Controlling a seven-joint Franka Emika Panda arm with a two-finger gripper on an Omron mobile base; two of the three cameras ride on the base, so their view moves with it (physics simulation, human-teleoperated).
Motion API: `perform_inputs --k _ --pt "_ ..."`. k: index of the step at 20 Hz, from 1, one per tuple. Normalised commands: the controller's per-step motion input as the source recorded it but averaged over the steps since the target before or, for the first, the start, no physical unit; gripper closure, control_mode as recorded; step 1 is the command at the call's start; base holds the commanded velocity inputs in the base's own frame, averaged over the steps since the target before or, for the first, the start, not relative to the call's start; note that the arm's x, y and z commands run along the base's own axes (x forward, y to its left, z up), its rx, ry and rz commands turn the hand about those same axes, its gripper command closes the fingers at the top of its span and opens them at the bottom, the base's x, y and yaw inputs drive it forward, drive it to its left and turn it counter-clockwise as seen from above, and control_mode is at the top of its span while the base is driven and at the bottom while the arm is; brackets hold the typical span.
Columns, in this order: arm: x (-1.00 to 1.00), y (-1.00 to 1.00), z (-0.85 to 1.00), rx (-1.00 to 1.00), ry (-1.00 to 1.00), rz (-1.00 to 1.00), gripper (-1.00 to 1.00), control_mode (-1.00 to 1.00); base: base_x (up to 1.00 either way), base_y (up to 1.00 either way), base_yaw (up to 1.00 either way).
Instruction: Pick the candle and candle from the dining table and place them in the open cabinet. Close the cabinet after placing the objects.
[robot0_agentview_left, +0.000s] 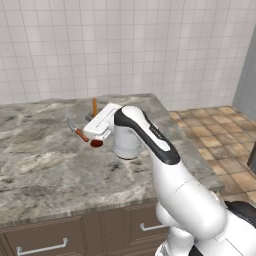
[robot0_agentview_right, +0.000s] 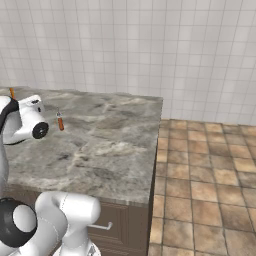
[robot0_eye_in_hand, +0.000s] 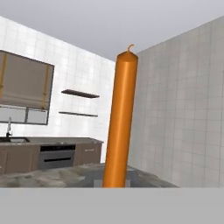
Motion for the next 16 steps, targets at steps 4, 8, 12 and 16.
perform_inputs --k 4,8,12,16 --pt "-0.07 -0.01 0.0 0.0 0.0 0.0 1.0 -1.0 0.0 0.0 0.0" --pt "-0.11 -0.03 0.0 0.0 0.0 0.0 1.0 1.0 -0.6 -0.19 0.0" --pt "0.0 0.0 0.0 0.0 0.0 0.0 1.0 1.0 -1.0 -0.09 0.0" --pt "0.0 0.0 0.0 0.0 0.0 0.0 1.0 1.0 -0.66 -0.15 -0.31"
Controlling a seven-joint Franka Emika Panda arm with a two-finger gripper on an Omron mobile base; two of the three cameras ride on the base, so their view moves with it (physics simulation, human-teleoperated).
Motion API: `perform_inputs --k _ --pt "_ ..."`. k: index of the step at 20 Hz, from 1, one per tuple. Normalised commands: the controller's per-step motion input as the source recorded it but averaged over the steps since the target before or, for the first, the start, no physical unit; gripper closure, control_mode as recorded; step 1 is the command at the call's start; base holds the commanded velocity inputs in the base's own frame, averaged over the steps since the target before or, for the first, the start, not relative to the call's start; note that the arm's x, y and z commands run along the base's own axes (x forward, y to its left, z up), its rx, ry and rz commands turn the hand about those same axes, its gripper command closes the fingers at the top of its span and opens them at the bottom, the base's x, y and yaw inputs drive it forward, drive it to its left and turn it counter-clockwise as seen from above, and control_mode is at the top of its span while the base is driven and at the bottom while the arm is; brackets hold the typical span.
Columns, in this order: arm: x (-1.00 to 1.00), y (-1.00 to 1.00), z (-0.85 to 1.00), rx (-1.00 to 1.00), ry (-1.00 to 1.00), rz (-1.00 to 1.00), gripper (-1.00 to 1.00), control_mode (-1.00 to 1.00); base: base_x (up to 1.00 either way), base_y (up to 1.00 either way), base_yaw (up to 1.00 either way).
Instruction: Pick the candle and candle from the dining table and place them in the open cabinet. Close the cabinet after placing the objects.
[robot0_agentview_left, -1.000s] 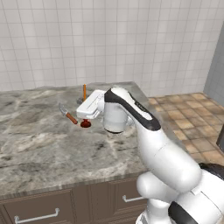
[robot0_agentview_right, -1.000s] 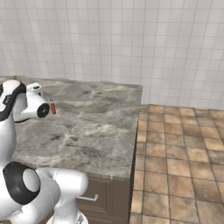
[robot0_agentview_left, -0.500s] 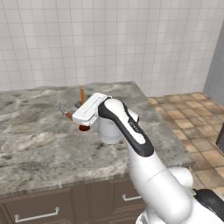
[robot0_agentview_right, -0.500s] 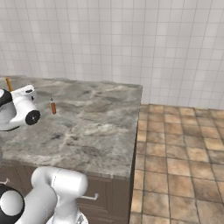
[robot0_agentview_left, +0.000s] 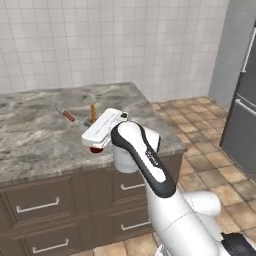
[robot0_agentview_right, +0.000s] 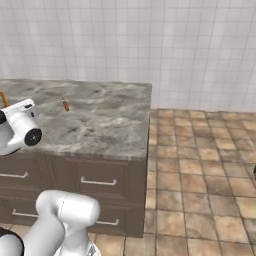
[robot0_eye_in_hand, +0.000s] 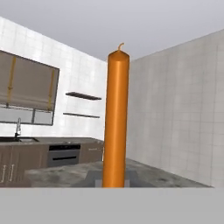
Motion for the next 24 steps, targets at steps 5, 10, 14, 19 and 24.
perform_inputs --k 5,10,14,19,24 --pt "0.0 0.0 0.0 0.0 0.0 0.0 1.0 1.0 -0.3 -0.19 -0.75" --pt "0.0 0.0 0.0 0.0 0.0 0.0 1.0 1.0 -0.09 -0.08 -0.86" --pt "0.0 0.0 0.0 0.0 0.0 0.0 1.0 1.0 -0.04 -0.03 -0.9" --pt "0.0 0.0 0.0 0.0 0.0 0.0 1.0 1.0 0.0 -0.02 -0.94" --pt "0.0 0.0 0.0 0.0 0.0 0.0 1.0 1.0 0.0 -0.04 -1.0"
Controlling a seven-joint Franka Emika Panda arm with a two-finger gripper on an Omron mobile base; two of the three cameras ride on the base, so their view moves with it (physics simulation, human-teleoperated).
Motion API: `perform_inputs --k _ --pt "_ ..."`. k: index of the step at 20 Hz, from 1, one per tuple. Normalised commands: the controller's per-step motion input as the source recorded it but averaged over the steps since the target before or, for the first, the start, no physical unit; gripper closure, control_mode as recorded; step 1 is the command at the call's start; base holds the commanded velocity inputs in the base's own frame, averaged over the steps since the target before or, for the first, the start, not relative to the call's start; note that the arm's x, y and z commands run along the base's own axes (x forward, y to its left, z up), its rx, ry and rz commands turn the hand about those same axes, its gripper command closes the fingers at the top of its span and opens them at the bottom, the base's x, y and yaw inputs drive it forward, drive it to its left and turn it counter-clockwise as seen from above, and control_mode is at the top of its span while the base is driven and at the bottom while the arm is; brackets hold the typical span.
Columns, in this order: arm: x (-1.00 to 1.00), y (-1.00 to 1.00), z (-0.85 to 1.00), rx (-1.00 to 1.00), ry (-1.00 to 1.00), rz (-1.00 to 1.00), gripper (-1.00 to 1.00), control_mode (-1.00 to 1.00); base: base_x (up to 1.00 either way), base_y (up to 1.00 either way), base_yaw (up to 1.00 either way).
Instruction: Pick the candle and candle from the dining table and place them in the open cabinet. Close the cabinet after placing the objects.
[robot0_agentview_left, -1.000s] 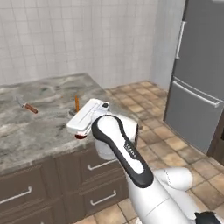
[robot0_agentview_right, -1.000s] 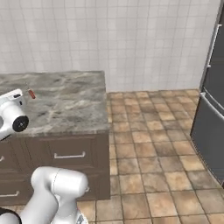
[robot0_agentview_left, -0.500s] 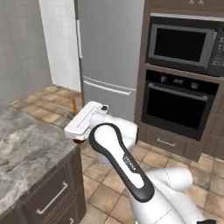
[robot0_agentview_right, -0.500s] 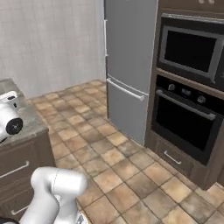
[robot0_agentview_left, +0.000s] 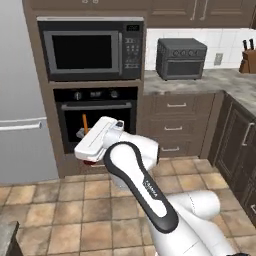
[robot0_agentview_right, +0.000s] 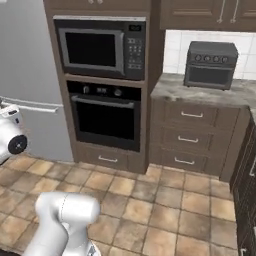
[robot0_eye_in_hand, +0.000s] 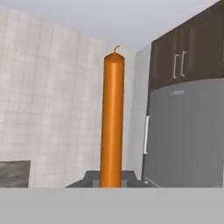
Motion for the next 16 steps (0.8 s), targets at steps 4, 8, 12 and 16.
perform_inputs --k 4,8,12,16 --pt "0.0 0.0 0.0 0.0 0.0 0.0 1.0 1.0 0.0 -0.1 -0.97" --pt "0.0 0.0 0.0 0.0 0.0 0.0 1.0 1.0 -0.01 -0.23 -0.57" --pt "0.0 0.0 0.0 0.0 0.0 0.0 1.0 1.0 0.1 0.0 0.0" --pt "0.0 0.0 0.0 0.0 0.0 0.0 1.0 1.0 0.23 0.0 -0.1"
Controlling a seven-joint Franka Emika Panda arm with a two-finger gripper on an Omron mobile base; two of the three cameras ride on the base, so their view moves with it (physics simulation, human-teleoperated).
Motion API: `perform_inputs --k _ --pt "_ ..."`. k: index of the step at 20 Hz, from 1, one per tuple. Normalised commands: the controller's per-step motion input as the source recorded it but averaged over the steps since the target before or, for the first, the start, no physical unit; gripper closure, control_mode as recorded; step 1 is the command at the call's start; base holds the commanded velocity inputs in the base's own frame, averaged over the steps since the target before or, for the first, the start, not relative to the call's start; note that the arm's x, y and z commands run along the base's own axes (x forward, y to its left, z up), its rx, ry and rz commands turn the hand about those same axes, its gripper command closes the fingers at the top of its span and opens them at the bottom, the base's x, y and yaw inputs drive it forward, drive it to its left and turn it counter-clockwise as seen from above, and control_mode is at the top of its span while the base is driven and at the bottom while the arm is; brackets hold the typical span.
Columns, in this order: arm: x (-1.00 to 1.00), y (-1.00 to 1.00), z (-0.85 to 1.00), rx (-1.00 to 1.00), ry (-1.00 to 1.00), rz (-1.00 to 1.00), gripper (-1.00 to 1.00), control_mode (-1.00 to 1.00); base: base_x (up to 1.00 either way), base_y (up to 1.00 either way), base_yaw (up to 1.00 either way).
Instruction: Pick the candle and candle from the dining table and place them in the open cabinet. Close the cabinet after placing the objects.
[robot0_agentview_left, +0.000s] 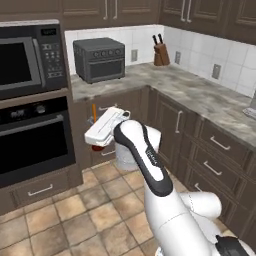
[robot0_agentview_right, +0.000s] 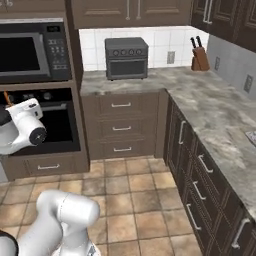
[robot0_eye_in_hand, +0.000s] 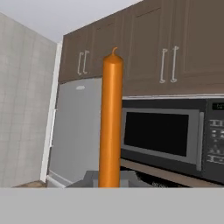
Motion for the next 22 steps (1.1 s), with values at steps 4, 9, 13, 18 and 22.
perform_inputs --k 4,9,13,18,22 --pt "0.0 0.0 0.0 0.0 0.0 0.0 1.0 1.0 0.0 -0.07 -0.53" --pt "0.0 0.0 0.0 0.0 0.0 0.0 1.0 1.0 -0.39 0.0 -0.69" --pt "0.0 0.0 0.0 0.0 0.0 0.0 1.0 1.0 -0.86 0.0 -0.74" --pt "0.0 0.0 0.0 0.0 0.0 0.0 1.0 1.0 -0.8 0.0 -0.78" --pt "0.0 0.0 0.0 0.0 0.0 0.0 1.0 1.0 -0.39 0.0 -0.86"
